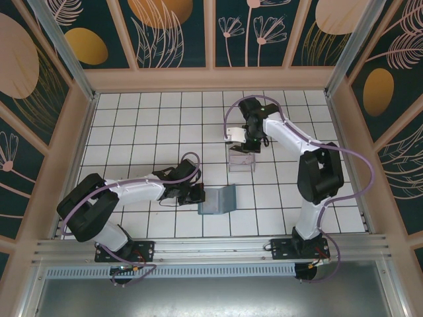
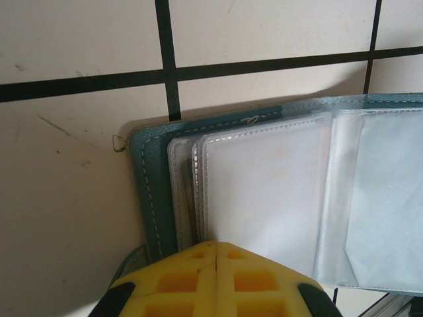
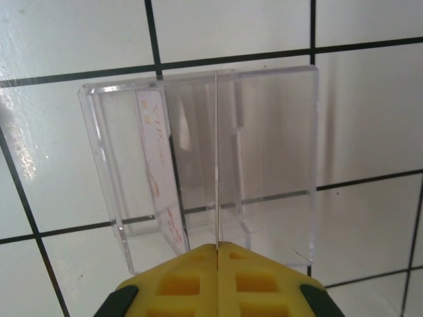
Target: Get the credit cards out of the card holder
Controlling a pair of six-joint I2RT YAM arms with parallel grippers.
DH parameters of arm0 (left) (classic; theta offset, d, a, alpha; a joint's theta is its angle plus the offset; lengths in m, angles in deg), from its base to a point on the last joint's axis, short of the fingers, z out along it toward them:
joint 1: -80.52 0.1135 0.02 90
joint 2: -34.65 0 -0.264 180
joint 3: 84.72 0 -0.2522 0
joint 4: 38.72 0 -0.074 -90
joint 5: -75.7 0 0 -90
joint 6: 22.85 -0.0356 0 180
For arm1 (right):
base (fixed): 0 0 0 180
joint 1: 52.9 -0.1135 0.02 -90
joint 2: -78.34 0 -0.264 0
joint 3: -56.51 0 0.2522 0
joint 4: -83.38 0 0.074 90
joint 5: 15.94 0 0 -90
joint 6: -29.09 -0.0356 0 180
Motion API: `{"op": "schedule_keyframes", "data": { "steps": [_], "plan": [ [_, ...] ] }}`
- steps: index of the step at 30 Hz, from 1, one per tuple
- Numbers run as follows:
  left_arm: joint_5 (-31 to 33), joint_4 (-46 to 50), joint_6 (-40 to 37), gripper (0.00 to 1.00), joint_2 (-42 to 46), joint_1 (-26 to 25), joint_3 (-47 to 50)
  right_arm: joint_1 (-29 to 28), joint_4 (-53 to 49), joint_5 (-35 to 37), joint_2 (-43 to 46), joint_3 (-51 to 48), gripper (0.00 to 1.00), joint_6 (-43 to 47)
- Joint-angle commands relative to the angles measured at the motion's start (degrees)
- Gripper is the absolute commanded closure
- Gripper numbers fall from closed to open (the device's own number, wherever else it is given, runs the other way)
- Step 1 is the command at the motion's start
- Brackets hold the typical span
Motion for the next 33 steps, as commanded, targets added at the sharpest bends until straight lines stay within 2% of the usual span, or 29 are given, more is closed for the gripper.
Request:
{"op": "schedule_keyframes", "data": {
  "steps": [1, 28, 30, 33],
  "plan": [
    [1.72, 2.61, 0.17, 0.98, -0.72, -0.15, 1.07, 0.01, -1.85, 1.39, 2.62, 0.26, 1.0, -0.01],
    [1.63, 2.08, 0.36, 0.99, -0.46, -0.14, 1.74, -1.47, 1.47, 2.9, -0.62, -1.68, 1.0, -0.94],
    [1.68, 2.08, 0.34, 0.99, -0.48, -0.1, 1.83, -1.47, 2.87, 3.41, -0.09, -2.01, 0.84, -0.96],
    [1.63, 2.0, 0.32, 0.99, -0.65, -0.11, 1.75, -1.48, 5.16, 4.68, 0.66, -2.79, 0.76, -1.32]
  ]
}}
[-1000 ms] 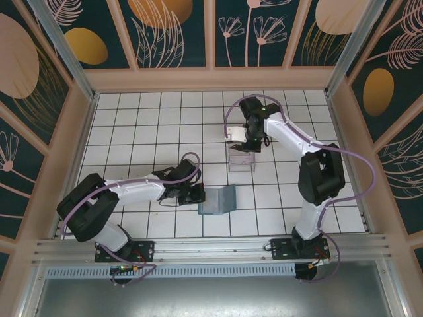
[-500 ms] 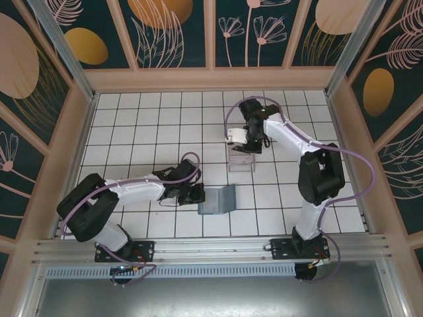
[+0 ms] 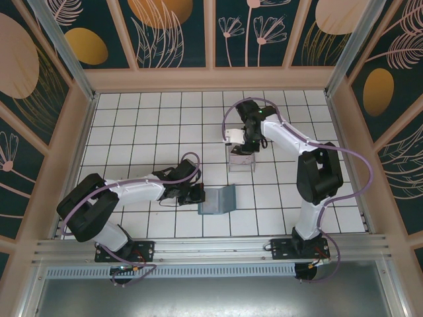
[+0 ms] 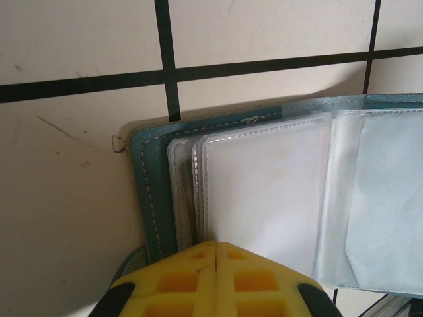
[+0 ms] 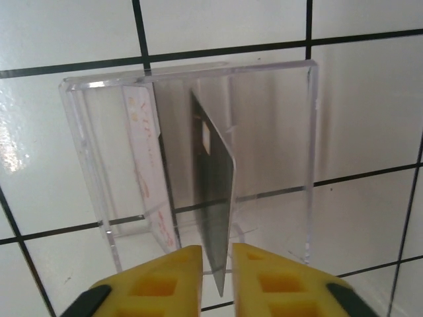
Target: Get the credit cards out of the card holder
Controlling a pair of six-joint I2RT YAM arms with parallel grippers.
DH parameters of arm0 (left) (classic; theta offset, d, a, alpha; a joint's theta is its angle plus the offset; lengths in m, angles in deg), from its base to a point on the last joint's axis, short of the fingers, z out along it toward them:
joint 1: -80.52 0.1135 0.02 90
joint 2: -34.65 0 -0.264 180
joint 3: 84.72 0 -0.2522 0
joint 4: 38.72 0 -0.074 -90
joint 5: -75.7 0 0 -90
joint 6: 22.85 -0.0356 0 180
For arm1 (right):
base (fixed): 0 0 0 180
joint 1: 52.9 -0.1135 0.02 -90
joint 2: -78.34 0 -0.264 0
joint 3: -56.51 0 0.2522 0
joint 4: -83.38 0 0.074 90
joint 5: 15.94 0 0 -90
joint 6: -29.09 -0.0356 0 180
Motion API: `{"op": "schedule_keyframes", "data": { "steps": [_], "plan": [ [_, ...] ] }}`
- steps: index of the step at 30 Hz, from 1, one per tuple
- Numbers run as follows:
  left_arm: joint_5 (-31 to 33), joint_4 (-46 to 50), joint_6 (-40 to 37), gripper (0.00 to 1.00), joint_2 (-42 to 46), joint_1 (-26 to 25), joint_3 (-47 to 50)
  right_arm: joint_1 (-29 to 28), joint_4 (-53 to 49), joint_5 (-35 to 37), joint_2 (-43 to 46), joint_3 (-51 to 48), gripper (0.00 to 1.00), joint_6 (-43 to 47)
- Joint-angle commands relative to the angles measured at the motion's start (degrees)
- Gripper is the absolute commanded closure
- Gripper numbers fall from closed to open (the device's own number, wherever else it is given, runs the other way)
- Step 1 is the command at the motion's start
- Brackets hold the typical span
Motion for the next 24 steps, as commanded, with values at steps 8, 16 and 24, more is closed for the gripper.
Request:
{"op": "schedule_keyframes", "data": {
  "steps": [8, 16, 24],
  "plan": [
    [1.57, 2.58, 0.18, 0.99, -0.72, -0.08, 1.17, -0.3, 6.29, 3.54, 1.61, -2.79, 0.69, -1.73],
    [1.82, 2.91, -0.2, 0.99, -0.66, -0.08, 0.65, -0.3, 8.61, 2.57, 2.95, -0.07, 0.65, -9.46],
    [2.43, 3.35, -0.38, 0.99, -0.2, -0.14, -0.11, -0.45, 10.22, 0.76, 4.46, 3.85, 0.62, -35.5]
  ]
}}
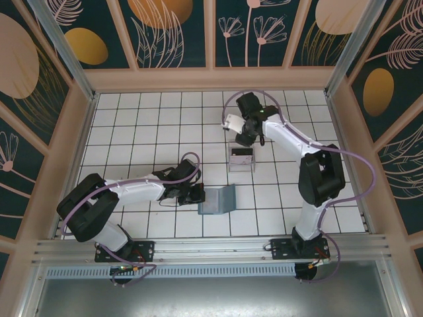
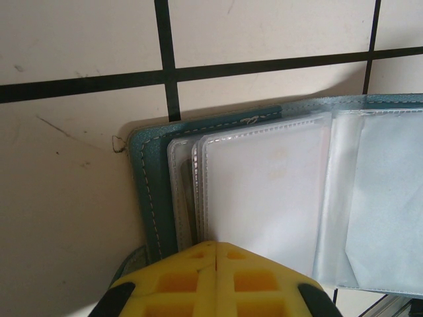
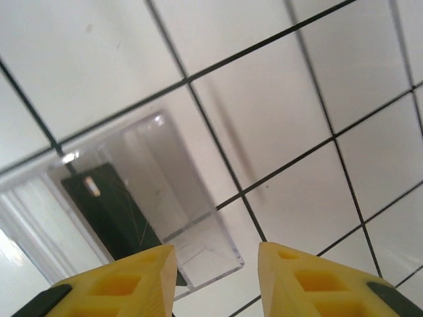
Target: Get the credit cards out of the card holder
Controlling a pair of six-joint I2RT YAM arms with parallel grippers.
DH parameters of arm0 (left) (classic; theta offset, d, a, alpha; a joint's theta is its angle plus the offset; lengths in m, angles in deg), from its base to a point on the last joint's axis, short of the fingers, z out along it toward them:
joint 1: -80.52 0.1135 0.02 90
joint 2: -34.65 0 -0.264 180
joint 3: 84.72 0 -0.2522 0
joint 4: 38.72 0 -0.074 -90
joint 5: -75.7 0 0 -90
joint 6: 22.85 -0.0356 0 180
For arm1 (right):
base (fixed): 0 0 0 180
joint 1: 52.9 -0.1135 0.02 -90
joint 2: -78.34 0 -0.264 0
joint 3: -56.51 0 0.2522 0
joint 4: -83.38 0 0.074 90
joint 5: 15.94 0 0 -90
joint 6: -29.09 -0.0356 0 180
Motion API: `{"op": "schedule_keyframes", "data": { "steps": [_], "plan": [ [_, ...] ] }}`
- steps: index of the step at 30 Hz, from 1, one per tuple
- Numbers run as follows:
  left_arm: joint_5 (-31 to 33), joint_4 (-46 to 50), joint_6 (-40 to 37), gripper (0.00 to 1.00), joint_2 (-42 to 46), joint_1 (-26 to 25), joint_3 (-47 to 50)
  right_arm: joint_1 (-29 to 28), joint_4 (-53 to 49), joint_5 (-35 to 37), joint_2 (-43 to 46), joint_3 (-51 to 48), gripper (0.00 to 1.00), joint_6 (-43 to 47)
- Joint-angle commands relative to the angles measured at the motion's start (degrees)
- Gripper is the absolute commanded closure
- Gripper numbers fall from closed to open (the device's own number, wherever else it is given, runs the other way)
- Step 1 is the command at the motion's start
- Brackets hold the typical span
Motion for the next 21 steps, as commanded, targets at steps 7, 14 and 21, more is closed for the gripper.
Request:
{"op": "schedule_keyframes", "data": {
  "steps": [7, 14, 21],
  "plan": [
    [2.58, 3.42, -0.46, 0.97, -0.02, -0.13, -0.56, -1.61, 1.78, -7.75, 7.19, -0.51, 0.63, -36.08],
    [2.42, 2.94, -0.21, 0.96, 0.19, -0.09, -0.21, -1.7, -2.42, -13.39, 10.87, -1.02, 0.7, -54.28],
    [3.06, 2.72, -0.16, 0.94, 1.01, -0.09, -0.56, -1.79, -3.18, -19.94, 15.01, -3.75, 0.7, -66.33]
  ]
}}
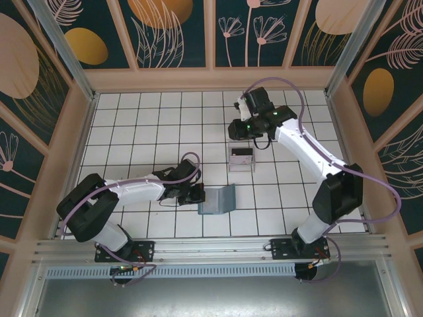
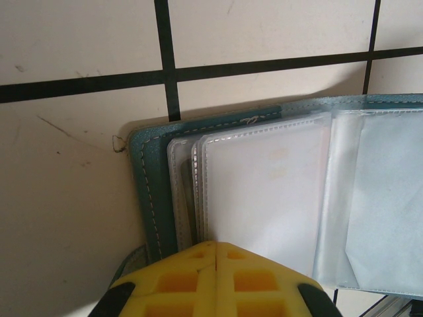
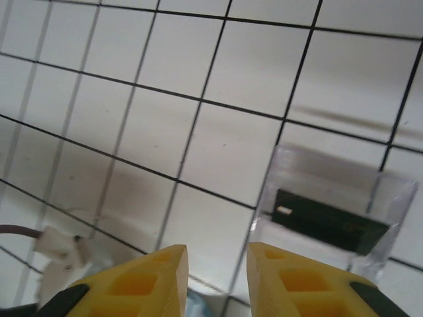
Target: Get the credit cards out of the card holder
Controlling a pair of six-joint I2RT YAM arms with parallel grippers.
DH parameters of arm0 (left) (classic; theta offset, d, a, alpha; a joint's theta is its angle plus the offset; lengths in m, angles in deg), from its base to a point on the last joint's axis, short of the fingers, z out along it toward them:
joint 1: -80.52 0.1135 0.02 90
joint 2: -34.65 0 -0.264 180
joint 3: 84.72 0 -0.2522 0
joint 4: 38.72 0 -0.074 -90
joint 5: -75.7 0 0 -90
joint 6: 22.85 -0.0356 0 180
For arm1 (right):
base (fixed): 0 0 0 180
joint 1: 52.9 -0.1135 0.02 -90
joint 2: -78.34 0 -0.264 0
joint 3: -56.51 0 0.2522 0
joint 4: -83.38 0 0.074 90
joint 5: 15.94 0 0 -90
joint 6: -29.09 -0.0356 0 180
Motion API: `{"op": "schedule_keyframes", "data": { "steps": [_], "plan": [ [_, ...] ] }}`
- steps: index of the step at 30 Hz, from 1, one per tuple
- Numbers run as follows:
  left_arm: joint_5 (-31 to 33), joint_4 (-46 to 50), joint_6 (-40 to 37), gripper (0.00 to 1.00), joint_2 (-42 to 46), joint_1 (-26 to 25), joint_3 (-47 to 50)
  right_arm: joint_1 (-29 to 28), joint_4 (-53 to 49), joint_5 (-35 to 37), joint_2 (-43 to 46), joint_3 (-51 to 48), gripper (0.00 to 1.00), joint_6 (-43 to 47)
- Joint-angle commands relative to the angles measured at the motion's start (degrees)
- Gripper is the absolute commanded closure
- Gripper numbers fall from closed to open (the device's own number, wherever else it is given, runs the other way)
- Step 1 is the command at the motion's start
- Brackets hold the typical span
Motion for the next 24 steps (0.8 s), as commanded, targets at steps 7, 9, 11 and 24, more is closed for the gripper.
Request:
{"op": "schedule_keyframes", "data": {
  "steps": [7, 9, 11, 24],
  "plan": [
    [4.1, 2.6, 0.44, 0.91, 2.76, -0.06, -0.99, -0.54, 4.45, -11.77, 8.12, -9.84, 0.7, -19.49],
    [4.6, 2.74, 0.46, 0.89, 3.31, -0.1, -0.98, -1.36, 5.88, -11.68, 9.49, -11.81, 0.7, -21.27],
    [4.99, 2.7, 0.71, 0.89, 3.92, -0.09, -0.96, -1.81, 7.03, -12.02, 10.64, -13.77, 0.7, -22.68],
    [7.83, 3.74, 2.25, 0.93, 6.86, -0.02, 0.26, -13.75, 14.84, -12.79, 9.93, -23.31, 0.68, -30.3]
  ]
}}
